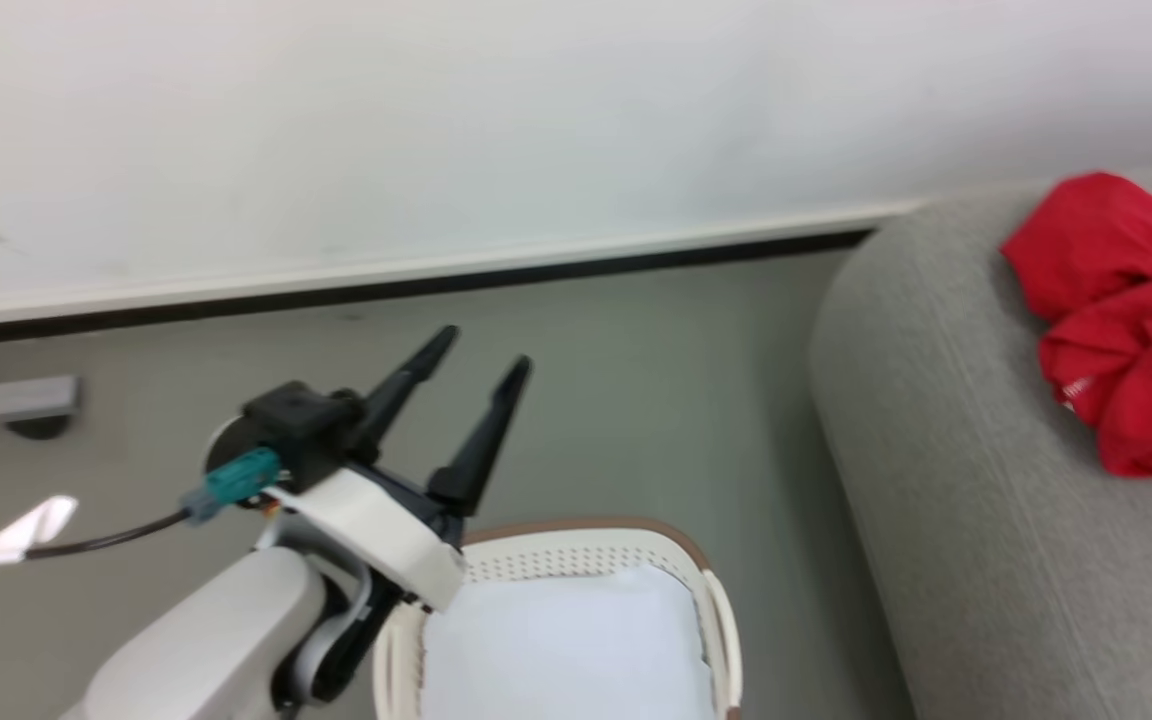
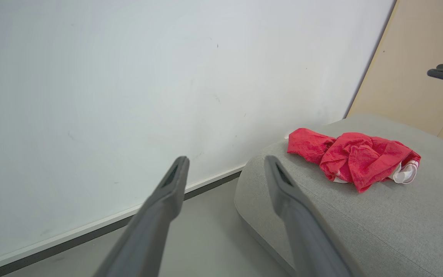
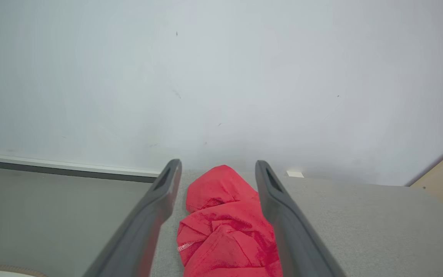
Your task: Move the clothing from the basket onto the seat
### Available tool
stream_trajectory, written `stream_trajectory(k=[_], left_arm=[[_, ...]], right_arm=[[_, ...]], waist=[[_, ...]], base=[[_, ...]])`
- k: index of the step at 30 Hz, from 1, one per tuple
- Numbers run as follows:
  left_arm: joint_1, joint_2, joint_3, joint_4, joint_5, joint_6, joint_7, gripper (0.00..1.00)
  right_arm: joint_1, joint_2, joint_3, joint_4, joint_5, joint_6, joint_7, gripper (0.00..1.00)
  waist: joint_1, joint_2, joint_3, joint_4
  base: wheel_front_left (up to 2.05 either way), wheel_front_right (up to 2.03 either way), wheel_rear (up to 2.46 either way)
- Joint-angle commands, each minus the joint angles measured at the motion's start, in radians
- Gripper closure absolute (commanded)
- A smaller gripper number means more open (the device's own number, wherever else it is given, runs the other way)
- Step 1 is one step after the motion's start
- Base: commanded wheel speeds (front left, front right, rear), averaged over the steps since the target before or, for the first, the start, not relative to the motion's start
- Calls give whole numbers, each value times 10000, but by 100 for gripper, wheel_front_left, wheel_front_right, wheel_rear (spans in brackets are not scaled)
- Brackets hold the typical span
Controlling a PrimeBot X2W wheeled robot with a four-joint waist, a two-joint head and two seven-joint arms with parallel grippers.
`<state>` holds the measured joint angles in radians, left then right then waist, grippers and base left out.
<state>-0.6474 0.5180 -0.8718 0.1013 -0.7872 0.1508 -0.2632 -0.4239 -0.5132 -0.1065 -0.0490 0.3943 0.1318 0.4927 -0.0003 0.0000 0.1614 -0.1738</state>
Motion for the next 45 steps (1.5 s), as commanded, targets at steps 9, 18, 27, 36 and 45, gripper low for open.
stream_trajectory(k=[9, 18, 27, 36, 45], left_arm=[[1948, 231, 1848, -217, -229, 461, -9, 0], [4354, 96, 4237, -533, 43, 776, -11, 0], [5953, -1098, 5869, -339, 1579, 130, -12, 0], [6629, -2334, 6726, 348, 2963, -773, -12, 0], [6710, -3069, 7410, 574, 3848, -1471, -12, 0]], right_arm=[[1591, 1524, 46, -1054, -562, -23, -1447, 0], [3434, 3183, 573, -983, -857, -23, -3575, 0], [4166, 3732, 1696, 466, -979, -23, -5637, 0], [4321, 4253, 2288, 2029, -1256, -23, -6971, 0], [3995, 4466, 2380, 2617, -1385, -23, -7403, 0]], waist=[[3, 0, -1205, 1156], [3, 0, -1619, 1388], [3, 0, -1683, 1351], [3, 0, -1788, 1306], [3, 0, -1835, 1319]], base=[[0, 0, 0], [0, 0, 0], [0, 0, 0], [0, 0, 0], [0, 0, 0]])
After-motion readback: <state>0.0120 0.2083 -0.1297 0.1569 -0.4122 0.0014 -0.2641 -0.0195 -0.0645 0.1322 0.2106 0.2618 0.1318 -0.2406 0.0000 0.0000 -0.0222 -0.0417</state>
